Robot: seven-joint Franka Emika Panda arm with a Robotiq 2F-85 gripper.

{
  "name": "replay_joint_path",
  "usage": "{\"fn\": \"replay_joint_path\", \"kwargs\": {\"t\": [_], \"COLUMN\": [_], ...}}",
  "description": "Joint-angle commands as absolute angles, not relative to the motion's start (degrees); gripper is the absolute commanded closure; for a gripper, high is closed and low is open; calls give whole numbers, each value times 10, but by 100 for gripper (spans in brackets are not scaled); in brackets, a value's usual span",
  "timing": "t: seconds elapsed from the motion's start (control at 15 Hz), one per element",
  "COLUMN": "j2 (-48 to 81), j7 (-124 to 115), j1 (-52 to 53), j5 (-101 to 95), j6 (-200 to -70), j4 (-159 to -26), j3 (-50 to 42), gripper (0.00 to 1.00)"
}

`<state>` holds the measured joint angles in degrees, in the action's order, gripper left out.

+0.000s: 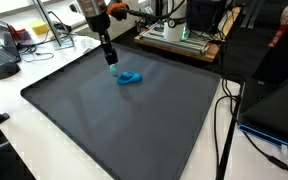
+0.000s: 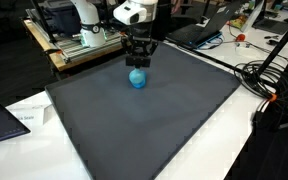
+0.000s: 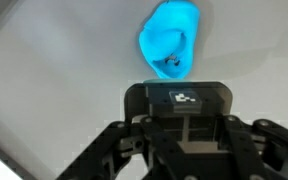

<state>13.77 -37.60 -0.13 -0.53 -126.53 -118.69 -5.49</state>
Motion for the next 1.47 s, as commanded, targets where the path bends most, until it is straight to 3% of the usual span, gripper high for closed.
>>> {"fn": "replay_joint_path", "kwargs": {"t": [0.0, 0.33, 0.4, 0.67, 0.73, 1.4], "j2": [124, 124, 138, 137, 137, 202], "j7": [-464, -526, -524, -524, -524, -648], "j1": [15, 20, 14, 16, 16, 88], "j5": [-34, -75, -69, -69, -69, -189], "j6": [-1251, -1204, -1242, -1217, -1216, -1107], "j4": [-1187, -1172, -1177, -1170, -1170, -1077], "j3": [-65, -59, -60, -57, -57, -47], "gripper": [78, 78, 53, 53, 78, 78]}}
